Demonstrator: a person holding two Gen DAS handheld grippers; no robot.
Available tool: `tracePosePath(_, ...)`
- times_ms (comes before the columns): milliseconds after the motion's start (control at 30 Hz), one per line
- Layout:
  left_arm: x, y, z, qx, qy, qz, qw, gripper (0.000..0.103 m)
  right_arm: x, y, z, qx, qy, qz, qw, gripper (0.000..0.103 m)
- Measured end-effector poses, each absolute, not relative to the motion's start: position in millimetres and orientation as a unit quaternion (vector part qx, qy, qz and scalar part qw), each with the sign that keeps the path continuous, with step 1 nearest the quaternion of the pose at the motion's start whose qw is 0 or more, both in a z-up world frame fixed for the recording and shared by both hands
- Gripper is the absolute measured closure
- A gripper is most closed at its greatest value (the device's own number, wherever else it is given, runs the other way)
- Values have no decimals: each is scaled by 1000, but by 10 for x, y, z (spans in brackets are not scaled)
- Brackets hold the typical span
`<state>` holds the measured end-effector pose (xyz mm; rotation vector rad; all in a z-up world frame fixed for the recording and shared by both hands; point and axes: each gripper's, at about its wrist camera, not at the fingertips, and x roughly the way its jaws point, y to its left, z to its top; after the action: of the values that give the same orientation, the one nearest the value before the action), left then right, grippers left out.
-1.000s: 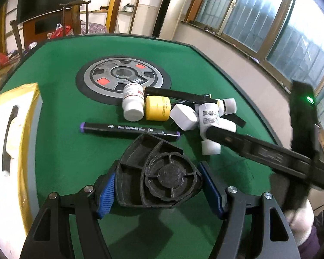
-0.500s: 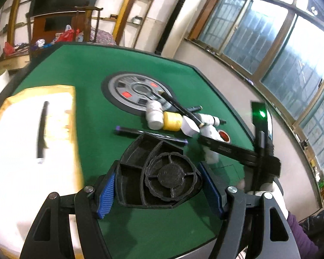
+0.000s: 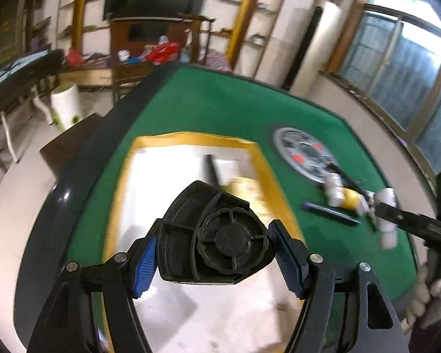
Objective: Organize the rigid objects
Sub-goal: 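Carry the fan housing and white bottle into the tray and open both grippers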
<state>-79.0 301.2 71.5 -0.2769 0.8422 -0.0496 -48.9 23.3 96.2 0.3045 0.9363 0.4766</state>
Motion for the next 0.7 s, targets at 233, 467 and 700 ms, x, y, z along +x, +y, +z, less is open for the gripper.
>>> tracePosePath(233,-341,3263,459,-154,443,-13,883,29,-230,1208,978,127,474,298,819,70)
tracePosePath(467,-146,3387,309,-148,465,11,873,28,243,2143,820,93,521,323,785,70)
tracePosePath(700,-192,3462,348,-157,459,8,874,19,590,2569,562,85,556,320,762,70)
